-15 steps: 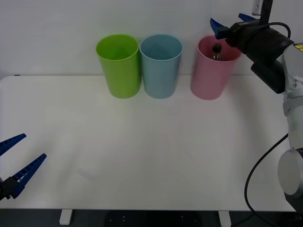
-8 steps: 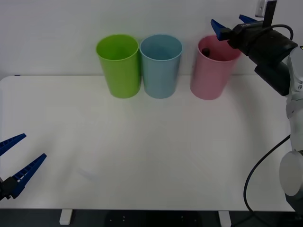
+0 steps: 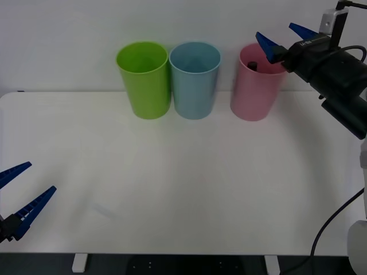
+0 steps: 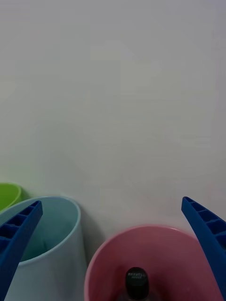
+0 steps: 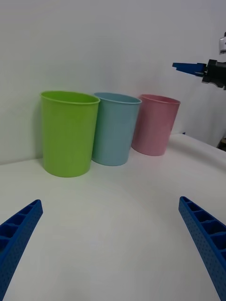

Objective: Grasp the object on the table and drop it into the matching bin: aluminum can to the light blue bin, PET bottle to the pink bin.

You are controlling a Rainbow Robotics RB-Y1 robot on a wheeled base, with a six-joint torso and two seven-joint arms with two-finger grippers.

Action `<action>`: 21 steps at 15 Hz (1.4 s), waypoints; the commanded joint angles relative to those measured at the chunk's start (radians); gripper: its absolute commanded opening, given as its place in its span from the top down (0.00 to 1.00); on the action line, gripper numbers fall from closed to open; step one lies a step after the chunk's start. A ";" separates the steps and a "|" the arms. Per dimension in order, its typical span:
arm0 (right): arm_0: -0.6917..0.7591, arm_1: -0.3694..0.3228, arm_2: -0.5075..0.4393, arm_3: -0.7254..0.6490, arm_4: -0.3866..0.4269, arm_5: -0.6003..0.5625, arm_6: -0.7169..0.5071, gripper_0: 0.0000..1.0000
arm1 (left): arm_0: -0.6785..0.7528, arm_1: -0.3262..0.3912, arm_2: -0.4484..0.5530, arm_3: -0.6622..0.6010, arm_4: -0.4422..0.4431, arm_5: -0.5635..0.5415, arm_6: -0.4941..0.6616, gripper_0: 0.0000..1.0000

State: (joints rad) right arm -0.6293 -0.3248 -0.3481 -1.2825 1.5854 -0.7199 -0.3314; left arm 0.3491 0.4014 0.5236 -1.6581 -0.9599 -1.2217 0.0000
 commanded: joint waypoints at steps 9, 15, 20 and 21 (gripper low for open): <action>0.283 -0.129 0.055 -0.213 -0.226 -0.148 0.074 0.00 | 0.000 0.000 0.000 0.000 0.000 0.000 0.000 0.00; 0.384 -0.197 0.044 -0.215 -0.335 -0.286 0.195 0.00 | 0.000 0.000 0.000 0.000 0.000 0.000 0.000 0.00; 0.487 -0.211 -0.035 -0.222 -0.351 -0.472 0.201 0.00 | 0.000 0.000 0.000 0.000 0.000 0.000 0.000 0.00; 0.505 -0.212 -0.046 -0.230 -0.351 -0.494 0.206 0.00 | 0.000 0.000 0.000 0.000 0.000 0.000 0.000 0.00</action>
State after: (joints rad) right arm -0.1375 -0.5357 -0.3863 -1.5070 1.2348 -1.1967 -0.1291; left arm 0.3491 0.4014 0.5236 -1.6581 -0.9599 -1.2217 0.0000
